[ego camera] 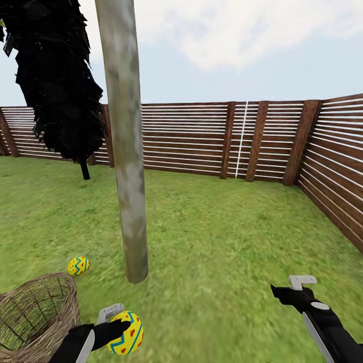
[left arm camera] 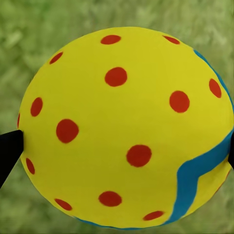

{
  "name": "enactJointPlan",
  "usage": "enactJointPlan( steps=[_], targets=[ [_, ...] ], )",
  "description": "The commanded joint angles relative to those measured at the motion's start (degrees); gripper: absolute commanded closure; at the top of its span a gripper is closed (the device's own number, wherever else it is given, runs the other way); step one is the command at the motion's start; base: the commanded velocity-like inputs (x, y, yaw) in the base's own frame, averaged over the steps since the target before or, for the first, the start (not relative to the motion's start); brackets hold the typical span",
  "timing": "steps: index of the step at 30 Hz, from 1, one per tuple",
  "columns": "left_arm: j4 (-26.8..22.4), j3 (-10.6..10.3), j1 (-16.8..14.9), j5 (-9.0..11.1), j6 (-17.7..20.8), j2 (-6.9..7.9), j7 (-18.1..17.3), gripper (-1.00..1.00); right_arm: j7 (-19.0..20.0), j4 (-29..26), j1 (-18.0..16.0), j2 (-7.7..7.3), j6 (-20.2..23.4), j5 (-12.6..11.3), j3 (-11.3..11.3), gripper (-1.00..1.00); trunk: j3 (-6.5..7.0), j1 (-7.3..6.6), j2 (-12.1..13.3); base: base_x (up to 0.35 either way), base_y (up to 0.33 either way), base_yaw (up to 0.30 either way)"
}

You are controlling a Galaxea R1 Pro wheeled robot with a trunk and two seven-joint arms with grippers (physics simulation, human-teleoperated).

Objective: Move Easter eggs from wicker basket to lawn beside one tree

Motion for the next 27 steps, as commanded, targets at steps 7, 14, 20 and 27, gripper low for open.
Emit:
enactJointPlan(
  steps=[7, 14, 20, 27],
  targets=[
    [-0.1, 0.2, 0.0, 0.2, 0.4, -0.11, -0.2, 1.0, 0.1, -0.1, 0.0, -0.03, 0.3, -0.5, -0.1, -1.0, -1.32, 1.54, -2.8, 0.0, 0.0, 0.0],
    [-0.1, 0.2, 0.0, 0.2, 0.4, -0.11, -0.2, 1.0, 0.1, -0.1, 0.0, 0.0, 0.3, -0.5, 0.0, -1.0, -2.58, 3.07, -5.7, 0.0, 0.0, 0.0],
    [-0.2, 0.2, -0.1, 0.2, 0.4, -0.11, -0.2, 1.0, 0.2, -0.1, 0.0, 0.0, 0.4, -0.5, 0.1, -1.0, -3.48, 4.17, -7.7, 0.0, 0.0, 0.0],
    [0.0, 0.5, 0.0, 0.2, 0.2, 0.13, -0.4, 1.0, 0.3, -0.1, 0.0, 0.0, 0.3, 3.9, 1.1, -1.0, -3.48, 4.17, -7.7, 0.085, 0.0, 0.0]
  ],
)
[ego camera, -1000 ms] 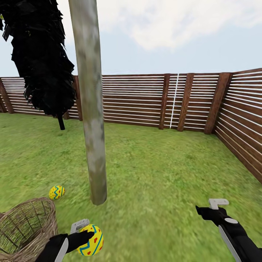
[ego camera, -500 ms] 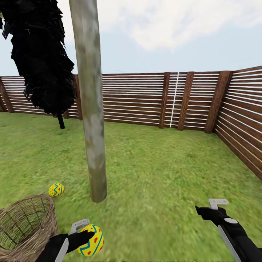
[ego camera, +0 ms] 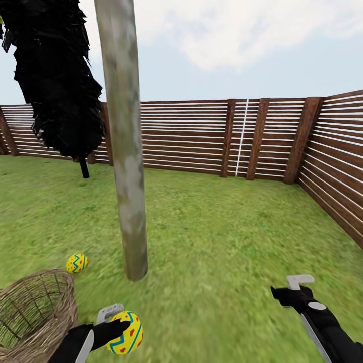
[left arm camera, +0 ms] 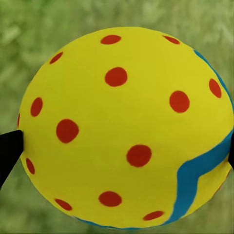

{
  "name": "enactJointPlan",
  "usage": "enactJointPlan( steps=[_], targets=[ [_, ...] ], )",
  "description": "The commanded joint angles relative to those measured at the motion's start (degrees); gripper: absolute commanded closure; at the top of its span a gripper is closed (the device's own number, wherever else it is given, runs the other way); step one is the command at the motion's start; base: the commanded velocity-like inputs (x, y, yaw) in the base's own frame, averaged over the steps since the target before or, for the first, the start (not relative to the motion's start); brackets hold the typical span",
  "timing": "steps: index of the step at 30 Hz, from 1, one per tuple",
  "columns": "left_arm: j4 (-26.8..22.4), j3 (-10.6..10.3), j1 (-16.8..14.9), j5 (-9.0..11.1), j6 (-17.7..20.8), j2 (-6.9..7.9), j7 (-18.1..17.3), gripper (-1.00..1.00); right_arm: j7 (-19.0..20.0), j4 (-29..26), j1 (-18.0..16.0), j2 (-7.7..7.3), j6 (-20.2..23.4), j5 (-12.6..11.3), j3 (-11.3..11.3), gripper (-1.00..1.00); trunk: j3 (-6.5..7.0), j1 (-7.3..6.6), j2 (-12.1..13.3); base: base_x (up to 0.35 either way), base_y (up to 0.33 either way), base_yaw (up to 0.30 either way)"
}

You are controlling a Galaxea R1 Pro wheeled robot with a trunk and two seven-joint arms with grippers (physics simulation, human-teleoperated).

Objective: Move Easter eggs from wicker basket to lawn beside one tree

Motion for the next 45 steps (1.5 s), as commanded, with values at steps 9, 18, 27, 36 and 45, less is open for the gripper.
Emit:
enactJointPlan(
  steps=[9, 18, 27, 36, 45],
  targets=[
    [0.1, 0.1, 0.0, 0.2, 0.4, -0.09, -0.2, 1.0, 0.0, 0.3, 0.0, 0.0, 0.3, -0.1, 0.0, -1.0, -0.06, 0.02, 0.0, 0.331, 0.0, 0.0],
    [0.1, 0.2, 0.0, 0.2, 0.4, -0.01, -0.2, 1.0, 0.0, 0.3, 0.0, 0.0, 0.3, -0.1, 0.0, -1.0, -0.06, 0.02, 0.0, 0.32, 0.0, 0.0],
    [0.0, 0.2, 0.0, 0.2, 0.4, -0.17, -0.2, 1.0, 0.0, 0.3, 0.0, 0.0, 0.3, -0.1, 0.0, -1.0, -0.06, 0.02, 0.0, 0.257, 0.0, 0.0],
    [-0.1, 0.4, 0.0, 0.7, 0.4, -0.12, -0.2, 1.0, 0.1, 0.3, 0.0, -0.01, 0.2, -0.1, 0.0, -1.0, -1.5, 1.78, -3.2, 0.004, 0.0, 0.0],
    [-0.1, 0.5, -0.1, 2.2, 0.4, 0.0, -0.2, 1.0, 0.1, 0.2, 0.0, -0.07, 0.2, -0.1, 0.0, -1.0, -3.11, 3.75, -6.8, 0.0, 0.0, 0.0]
  ],
)
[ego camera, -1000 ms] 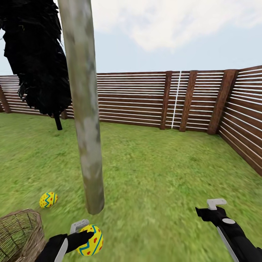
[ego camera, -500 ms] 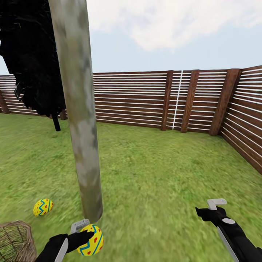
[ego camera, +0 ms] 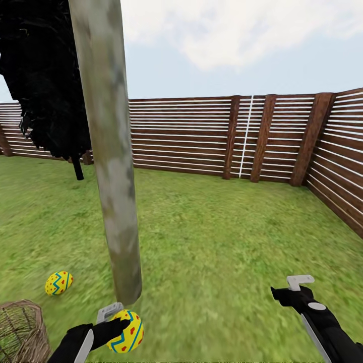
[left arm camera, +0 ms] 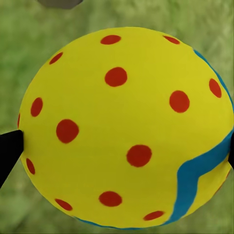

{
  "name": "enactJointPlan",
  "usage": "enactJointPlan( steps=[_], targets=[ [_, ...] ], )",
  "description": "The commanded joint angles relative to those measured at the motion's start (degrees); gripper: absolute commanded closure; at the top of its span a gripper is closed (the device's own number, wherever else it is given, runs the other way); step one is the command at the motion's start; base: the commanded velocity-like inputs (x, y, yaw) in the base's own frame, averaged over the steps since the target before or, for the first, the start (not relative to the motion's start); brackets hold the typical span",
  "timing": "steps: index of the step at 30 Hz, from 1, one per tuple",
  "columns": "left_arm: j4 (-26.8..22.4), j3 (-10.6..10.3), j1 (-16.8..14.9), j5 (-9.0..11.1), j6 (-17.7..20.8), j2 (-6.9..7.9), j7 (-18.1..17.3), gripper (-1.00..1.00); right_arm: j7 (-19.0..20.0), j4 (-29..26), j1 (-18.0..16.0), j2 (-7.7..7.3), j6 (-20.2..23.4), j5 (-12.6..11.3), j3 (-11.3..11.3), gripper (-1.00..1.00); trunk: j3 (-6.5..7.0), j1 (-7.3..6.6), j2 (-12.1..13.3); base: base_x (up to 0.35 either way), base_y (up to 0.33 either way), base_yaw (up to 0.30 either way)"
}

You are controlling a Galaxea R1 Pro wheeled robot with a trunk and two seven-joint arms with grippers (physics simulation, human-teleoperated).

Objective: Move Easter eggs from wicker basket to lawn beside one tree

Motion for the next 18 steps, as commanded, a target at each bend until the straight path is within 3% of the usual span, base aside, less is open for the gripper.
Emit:
enactJointPlan(
  steps=[1, 18],
  targets=[
    [-0.1, 0.2, 0.0, 0.4, 0.4, -0.02, -0.1, 1.0, 0.1, -0.1, 0.0, 0.01, 0.3, -0.2, 0.0, -1.0, -0.24, 0.22, -0.4, 0.0, 0.0, 0.0],
    [-0.1, 0.2, 0.0, 0.4, 0.4, -0.03, -0.1, 1.0, 0.2, -0.2, 0.0, -0.03, 0.3, -0.2, 0.0, -1.0, -3.3, 3.95, -7.3, 0.0, 0.0, 0.0]
  ],
)
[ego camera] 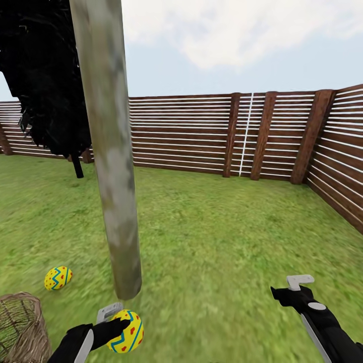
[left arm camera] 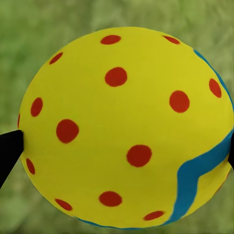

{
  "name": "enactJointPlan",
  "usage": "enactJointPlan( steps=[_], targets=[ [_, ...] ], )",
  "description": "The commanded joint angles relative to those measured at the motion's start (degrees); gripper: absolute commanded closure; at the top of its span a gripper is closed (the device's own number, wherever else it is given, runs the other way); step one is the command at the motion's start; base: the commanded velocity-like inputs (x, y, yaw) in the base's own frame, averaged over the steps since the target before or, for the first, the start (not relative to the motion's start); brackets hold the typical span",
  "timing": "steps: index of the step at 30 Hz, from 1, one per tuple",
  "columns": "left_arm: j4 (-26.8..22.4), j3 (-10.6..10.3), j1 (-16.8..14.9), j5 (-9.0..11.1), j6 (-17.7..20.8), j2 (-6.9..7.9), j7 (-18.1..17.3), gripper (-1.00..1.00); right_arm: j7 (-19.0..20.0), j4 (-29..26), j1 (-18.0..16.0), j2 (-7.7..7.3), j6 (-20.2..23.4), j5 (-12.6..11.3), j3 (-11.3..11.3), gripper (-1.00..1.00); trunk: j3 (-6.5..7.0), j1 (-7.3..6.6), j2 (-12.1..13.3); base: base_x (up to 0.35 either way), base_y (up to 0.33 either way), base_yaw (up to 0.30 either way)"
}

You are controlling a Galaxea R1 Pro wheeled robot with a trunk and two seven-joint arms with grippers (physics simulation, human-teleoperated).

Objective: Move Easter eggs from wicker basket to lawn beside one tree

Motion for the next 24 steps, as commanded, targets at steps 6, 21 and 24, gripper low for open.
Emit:
enactJointPlan(
  steps=[6, 21, 24],
  targets=[
    [-0.1, 0.2, 0.0, 0.4, 0.4, -0.02, -0.1, 1.0, 0.2, -0.1, 0.0, 0.0, 0.3, -0.2, 0.0, -1.0, -1.14, 1.31, -2.4, 0.0, 0.0, 0.0],
    [-0.2, 0.2, -0.1, 0.4, 0.4, 0.07, 0.0, 1.0, 0.2, 0.0, 0.0, 0.0, 0.3, -0.1, 0.0, -1.0, -4.13, 3.25, -5.7, 0.0, 0.0, 0.0],
    [-0.2, 0.2, 0.0, 0.4, 0.4, 0.14, 0.0, 1.0, 0.2, 0.0, 0.0, 0.01, 0.3, -0.1, 0.1, -1.0, -4.79, 3.33, -5.8, 0.0, 0.0, 0.0]
  ],
)
